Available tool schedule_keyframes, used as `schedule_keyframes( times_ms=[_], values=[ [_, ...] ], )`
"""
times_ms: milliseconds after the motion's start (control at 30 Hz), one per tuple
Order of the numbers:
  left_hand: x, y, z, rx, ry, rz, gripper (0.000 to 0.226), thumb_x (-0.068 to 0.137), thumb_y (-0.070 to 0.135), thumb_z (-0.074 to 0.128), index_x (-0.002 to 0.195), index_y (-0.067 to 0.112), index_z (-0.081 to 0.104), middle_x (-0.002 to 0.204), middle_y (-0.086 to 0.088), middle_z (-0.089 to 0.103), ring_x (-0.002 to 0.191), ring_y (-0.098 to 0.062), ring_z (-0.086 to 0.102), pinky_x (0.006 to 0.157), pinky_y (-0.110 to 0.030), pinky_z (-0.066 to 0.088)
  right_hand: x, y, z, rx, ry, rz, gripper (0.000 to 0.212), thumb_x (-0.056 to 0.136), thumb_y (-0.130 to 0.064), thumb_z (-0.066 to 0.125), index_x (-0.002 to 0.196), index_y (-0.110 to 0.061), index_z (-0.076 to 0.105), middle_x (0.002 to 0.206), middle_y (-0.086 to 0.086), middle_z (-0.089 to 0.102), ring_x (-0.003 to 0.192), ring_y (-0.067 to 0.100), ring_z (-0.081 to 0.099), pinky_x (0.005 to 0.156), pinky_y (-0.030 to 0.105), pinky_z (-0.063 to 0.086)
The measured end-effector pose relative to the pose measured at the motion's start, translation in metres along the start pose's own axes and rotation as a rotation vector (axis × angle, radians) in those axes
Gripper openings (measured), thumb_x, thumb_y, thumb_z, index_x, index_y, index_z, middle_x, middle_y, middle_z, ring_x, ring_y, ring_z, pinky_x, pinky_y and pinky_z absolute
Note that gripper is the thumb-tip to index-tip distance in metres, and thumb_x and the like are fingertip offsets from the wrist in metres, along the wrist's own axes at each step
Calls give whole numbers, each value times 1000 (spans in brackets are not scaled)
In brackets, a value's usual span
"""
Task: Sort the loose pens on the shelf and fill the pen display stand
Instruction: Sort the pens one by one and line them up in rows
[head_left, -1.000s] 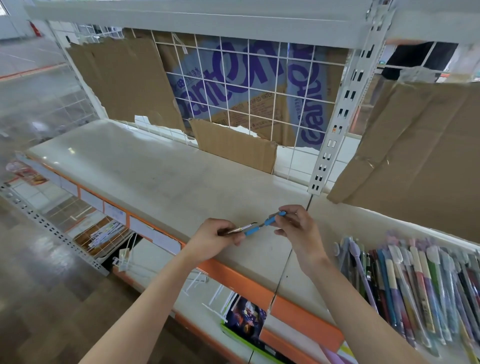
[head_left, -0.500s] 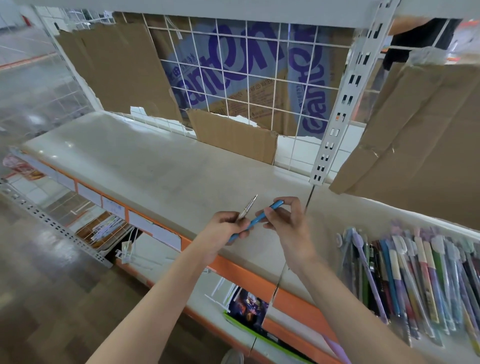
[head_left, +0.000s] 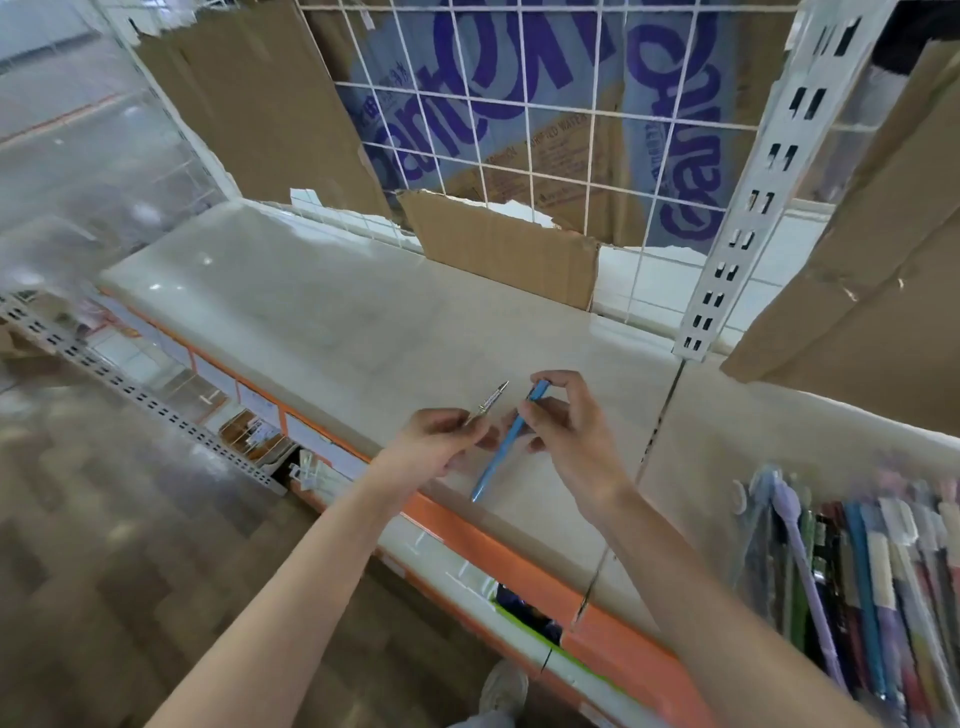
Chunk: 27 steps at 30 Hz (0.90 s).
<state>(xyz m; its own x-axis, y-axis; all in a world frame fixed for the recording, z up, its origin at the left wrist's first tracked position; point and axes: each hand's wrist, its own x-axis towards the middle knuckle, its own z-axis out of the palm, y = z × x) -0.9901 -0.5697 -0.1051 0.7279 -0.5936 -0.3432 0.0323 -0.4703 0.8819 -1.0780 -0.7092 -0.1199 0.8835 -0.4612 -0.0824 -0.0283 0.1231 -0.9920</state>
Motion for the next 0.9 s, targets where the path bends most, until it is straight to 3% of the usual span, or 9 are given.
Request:
schedule_keyframes(
  times_ms=[100,167,233,267,333,400,600,767,900],
  values=[
    [12,0,-14,96,183,7,23,94,25,55,78,15,68,45,18,49,42,2,38,42,-10,26,15,3,-1,-149,-10,17,19,90,-15,60,104,-21,49,78,7,69,64,7,65,57,14,46],
    [16,-4,-24,149,222,-10,22,94,23,54,80,12,67,43,15,42,43,0,36,45,-12,26,23,5,-5,-258,-33,40,22,88,-19,62,107,-20,52,79,12,66,70,16,67,68,23,53],
    [17,-9,-32,222,232,-33,20,94,20,53,78,10,58,58,2,38,55,-10,35,55,-23,26,28,6,-9,-378,-65,60,25,88,-21,63,111,-18,53,73,7,61,73,20,65,73,31,54],
    [18,-12,-34,275,249,-36,22,94,18,52,75,7,54,65,-5,36,60,-13,34,59,-26,24,30,7,-10,-435,-82,65,27,88,-22,63,112,-17,53,71,2,58,70,18,63,69,26,52],
    [18,-18,-36,394,314,-49,23,91,15,50,77,-2,55,67,-7,39,59,-14,35,56,-27,25,33,8,-12,-530,-115,68,30,89,-24,61,116,-19,52,71,-4,55,67,12,58,60,18,44],
    [16,-21,-32,518,384,-65,17,89,17,53,79,4,59,66,-4,49,56,-13,41,51,-25,28,35,7,-12,-622,-147,58,34,89,-23,59,122,-19,49,73,-4,55,73,16,58,63,23,44],
    [7,-27,-15,700,559,-10,16,86,19,61,98,9,61,95,-10,54,86,-28,55,72,-34,44,33,6,-8,-1097,-244,-95,34,93,-27,45,125,-19,36,100,6,64,95,29,60,71,31,40],
    [-13,-26,10,832,628,163,15,74,-1,65,87,2,58,86,-15,51,80,-34,52,68,-39,44,32,7,-6,-1188,-267,-147,35,95,-32,39,128,-20,37,113,5,62,101,29,60,75,33,41],
    [-30,-26,21,961,568,164,11,68,6,70,71,10,60,69,-6,56,68,-31,54,62,-37,43,27,10,-6,-1197,-277,-181,30,94,-25,39,124,-20,40,117,5,60,102,31,59,78,34,43]
  ],
)
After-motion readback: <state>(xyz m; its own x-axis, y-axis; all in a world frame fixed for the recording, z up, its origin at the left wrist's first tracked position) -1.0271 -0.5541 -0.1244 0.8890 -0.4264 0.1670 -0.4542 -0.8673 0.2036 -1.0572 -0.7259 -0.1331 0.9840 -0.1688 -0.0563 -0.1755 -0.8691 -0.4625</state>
